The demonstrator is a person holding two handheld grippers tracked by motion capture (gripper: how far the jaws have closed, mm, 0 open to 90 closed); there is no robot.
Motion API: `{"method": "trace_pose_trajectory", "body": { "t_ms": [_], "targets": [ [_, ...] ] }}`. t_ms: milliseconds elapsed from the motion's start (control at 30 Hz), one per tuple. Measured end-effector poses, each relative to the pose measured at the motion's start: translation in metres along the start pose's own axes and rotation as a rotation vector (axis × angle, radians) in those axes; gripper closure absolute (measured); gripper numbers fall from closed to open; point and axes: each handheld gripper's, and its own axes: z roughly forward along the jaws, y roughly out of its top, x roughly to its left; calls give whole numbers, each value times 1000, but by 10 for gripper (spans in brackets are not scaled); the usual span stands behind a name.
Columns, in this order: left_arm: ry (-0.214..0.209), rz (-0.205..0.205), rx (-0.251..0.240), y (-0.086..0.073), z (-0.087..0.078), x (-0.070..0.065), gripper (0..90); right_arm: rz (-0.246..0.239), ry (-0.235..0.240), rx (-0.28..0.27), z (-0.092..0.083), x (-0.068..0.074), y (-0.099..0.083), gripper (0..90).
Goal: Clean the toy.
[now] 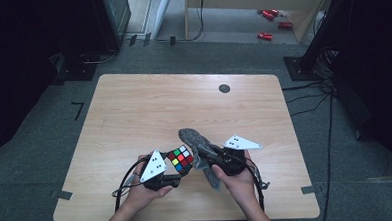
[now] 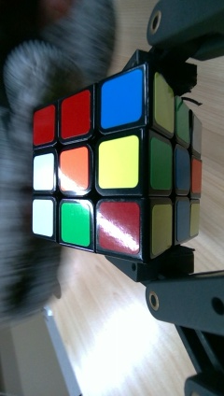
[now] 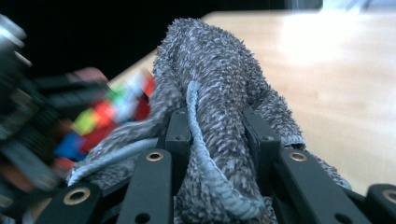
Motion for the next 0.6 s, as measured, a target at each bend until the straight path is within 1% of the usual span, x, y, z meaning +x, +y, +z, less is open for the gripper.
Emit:
{"method": "trace_pose_trajectory", "body": {
  "t_ms": [33,67,133,167,200,233,267,300,333,367,400,433,467,500,533,567,600],
  "targets": [
    [-3,-1,7,-1,1,-1,350,-9,6,-21,-3,3,3,681],
    [-9,-6,8,0,3,-3,350,-23,22,-39,-5,8,6,678],
    [-16,-8,2,1,2,-3,350,-28,28,-35,-4,10,5,675],
    [-15,-8,0,2,1,-3,350,-29,34,-24,-1,11,3,675],
    [-12,-5,-4,3,-1,-3,350,-28,36,-28,1,11,1,675],
    [-15,-6,-13,3,-3,-3,350,19,49,-19,5,6,-4,677],
    [-22,-14,-22,4,-5,-1,350,19,49,-19,5,6,-4,677],
    [-27,-25,-30,4,-6,0,350,33,44,-1,8,3,-7,679],
    [-24,-29,-33,5,-7,1,350,43,16,53,14,-1,-13,680],
    [-19,-30,-33,5,-8,2,350,43,16,53,14,-1,-13,680],
    [-16,-32,-33,4,-7,3,350,47,2,77,16,-2,-14,680],
    [-16,-32,-34,4,-7,4,350,50,-4,84,17,-4,-15,680],
    [-13,-29,-31,3,-6,4,350,43,-13,57,13,-3,-11,680],
    [-8,-20,-22,3,-6,3,350,36,-9,29,10,-1,-8,680],
    [-2,-12,-12,2,-5,2,350,36,-9,29,10,-1,-8,680],
    [10,-2,-6,1,-4,1,350,13,5,-38,0,4,0,680],
    [20,1,-2,1,-3,0,350,3,9,-61,-3,8,3,680]
  ]
}}
